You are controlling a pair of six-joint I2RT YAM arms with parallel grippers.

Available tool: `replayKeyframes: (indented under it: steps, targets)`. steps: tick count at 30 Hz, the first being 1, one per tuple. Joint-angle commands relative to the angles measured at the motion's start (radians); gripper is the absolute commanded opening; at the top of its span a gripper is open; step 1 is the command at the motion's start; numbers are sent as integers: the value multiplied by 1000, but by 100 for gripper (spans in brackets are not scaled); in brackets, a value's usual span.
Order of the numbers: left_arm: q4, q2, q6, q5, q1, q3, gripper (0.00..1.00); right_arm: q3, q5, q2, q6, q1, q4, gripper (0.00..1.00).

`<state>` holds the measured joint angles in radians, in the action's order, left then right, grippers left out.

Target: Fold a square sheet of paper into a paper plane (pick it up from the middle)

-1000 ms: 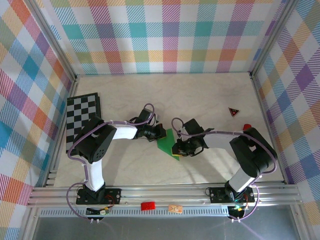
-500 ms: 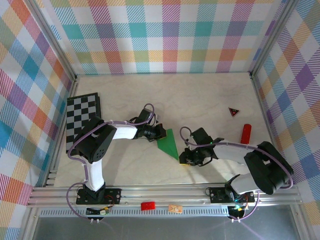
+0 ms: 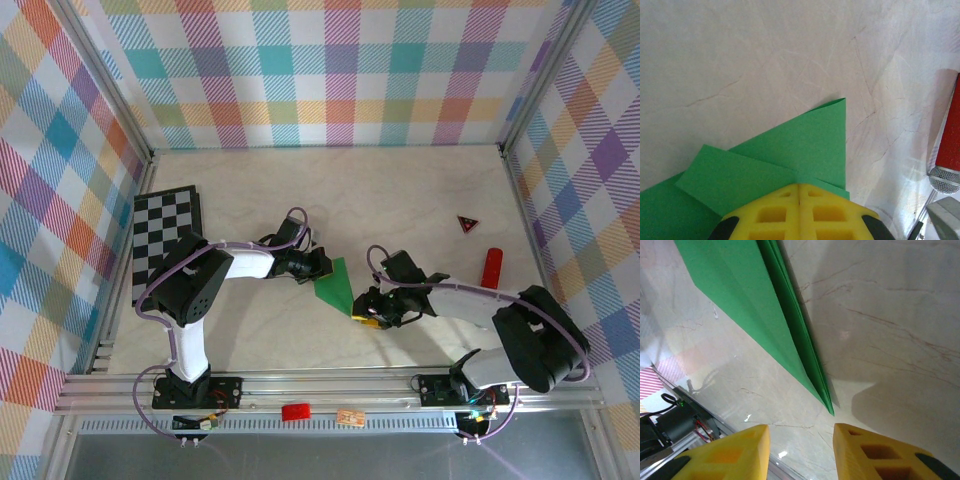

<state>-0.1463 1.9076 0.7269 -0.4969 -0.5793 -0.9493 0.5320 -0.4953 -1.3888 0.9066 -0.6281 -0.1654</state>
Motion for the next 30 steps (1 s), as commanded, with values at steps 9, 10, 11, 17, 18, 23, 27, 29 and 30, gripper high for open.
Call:
replayKeyframes:
  steps: [9, 10, 11, 17, 18, 23, 27, 29, 30]
  targets:
    - [60, 43, 13, 21, 12, 38, 5, 26, -35, -81, 40, 1, 19, 38]
    - [60, 42, 13, 20, 12, 37, 5, 26, -40, -86, 41, 1, 34, 37]
    - [60, 43, 13, 18, 11, 37, 5, 22, -43, -87, 47, 1, 53, 37]
    - [53, 48, 13, 3, 10, 38, 5, 10, -24, -57, 72, 1, 137, 36]
    - [53, 48, 13, 2, 10, 38, 6, 7, -21, -50, 75, 1, 145, 36]
    - [54, 43, 12, 4, 10, 40, 6, 3, -12, -37, 66, 1, 155, 37]
    - [53, 38, 14, 4, 10, 39, 6, -18, -4, -23, 67, 1, 209, 37]
    - [56, 37, 14, 3, 10, 38, 6, -20, -4, -23, 57, 1, 237, 37]
    - [55, 35, 15, 2, 10, 36, 6, -19, -6, -23, 54, 1, 249, 37]
